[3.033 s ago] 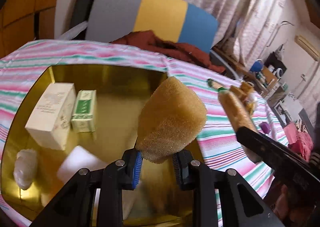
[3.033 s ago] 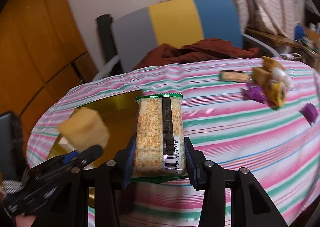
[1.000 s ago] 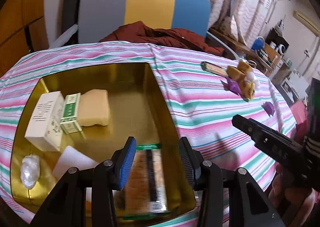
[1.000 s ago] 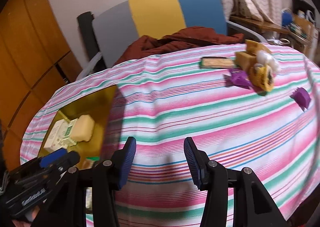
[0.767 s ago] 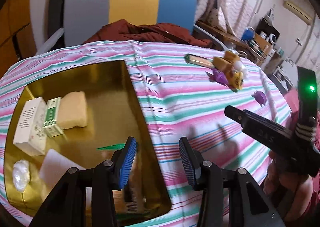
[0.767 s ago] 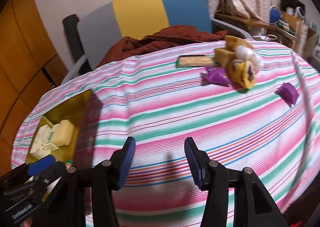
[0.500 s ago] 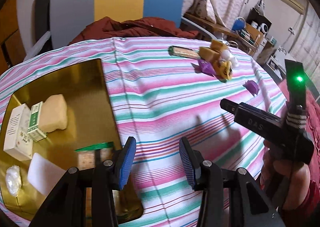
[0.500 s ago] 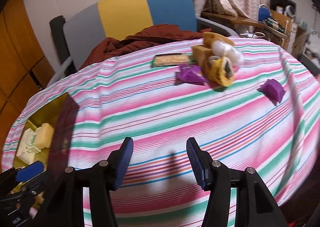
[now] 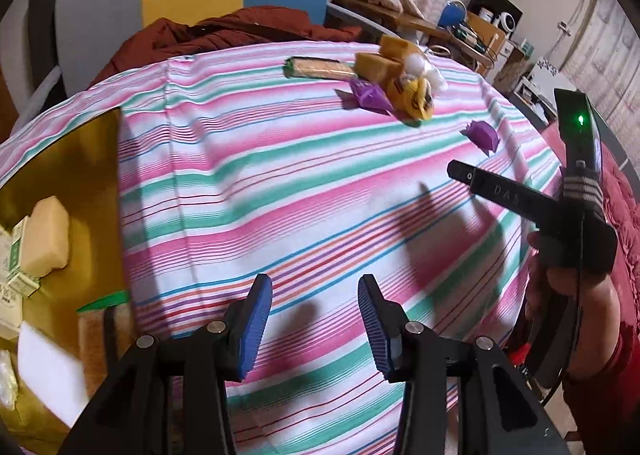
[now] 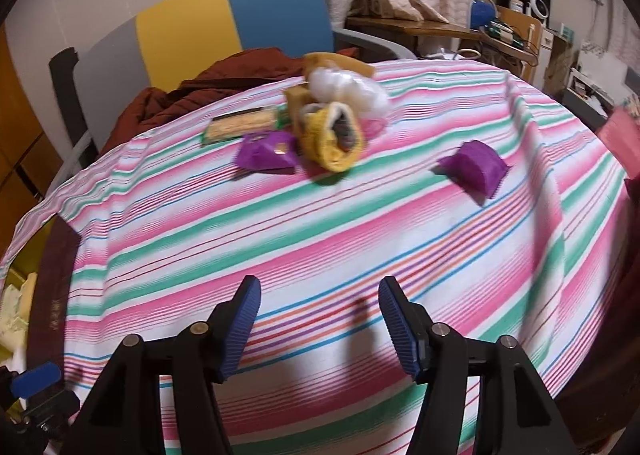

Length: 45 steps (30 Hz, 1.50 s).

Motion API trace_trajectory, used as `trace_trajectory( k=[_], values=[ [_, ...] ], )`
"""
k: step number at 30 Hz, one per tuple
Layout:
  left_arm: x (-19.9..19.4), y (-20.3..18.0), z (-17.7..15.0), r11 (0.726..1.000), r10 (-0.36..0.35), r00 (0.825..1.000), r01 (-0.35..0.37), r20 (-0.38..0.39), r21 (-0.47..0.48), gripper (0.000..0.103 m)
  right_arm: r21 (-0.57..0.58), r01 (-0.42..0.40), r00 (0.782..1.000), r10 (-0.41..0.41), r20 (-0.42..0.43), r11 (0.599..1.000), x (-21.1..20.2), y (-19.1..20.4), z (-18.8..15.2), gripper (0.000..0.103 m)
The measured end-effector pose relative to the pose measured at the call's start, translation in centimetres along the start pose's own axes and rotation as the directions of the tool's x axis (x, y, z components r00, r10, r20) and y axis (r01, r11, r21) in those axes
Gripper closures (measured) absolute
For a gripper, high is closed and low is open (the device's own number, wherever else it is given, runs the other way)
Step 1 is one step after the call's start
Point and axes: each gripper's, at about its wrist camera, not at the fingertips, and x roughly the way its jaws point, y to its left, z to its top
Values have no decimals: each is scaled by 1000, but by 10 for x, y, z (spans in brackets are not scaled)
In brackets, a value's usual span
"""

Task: Organize objects
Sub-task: 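Move the right gripper to a purple snack packet and grasp it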

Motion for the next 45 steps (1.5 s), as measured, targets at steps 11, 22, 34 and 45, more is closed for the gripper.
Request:
trace_trajectory(
  k=[11, 22, 34, 45],
  values=[
    [23, -20, 7, 999, -16, 997, 18, -71, 37, 58, 20, 163, 984, -164, 76, 986, 26, -76, 60, 19],
    [39, -26, 32, 997, 14, 997, -8, -80, 71, 56, 151, 185, 981, -191, 29, 971, 78, -115, 88, 33],
    [84, -38, 93, 999, -1, 1000, 2, -20, 35, 42, 162, 170, 979, -186, 84, 972, 74, -114, 72, 62],
    [126, -62, 170, 999, 9, 998, -11, 67, 30, 33, 165, 169, 977, -187, 100, 972, 76, -115, 69, 62]
  ],
)
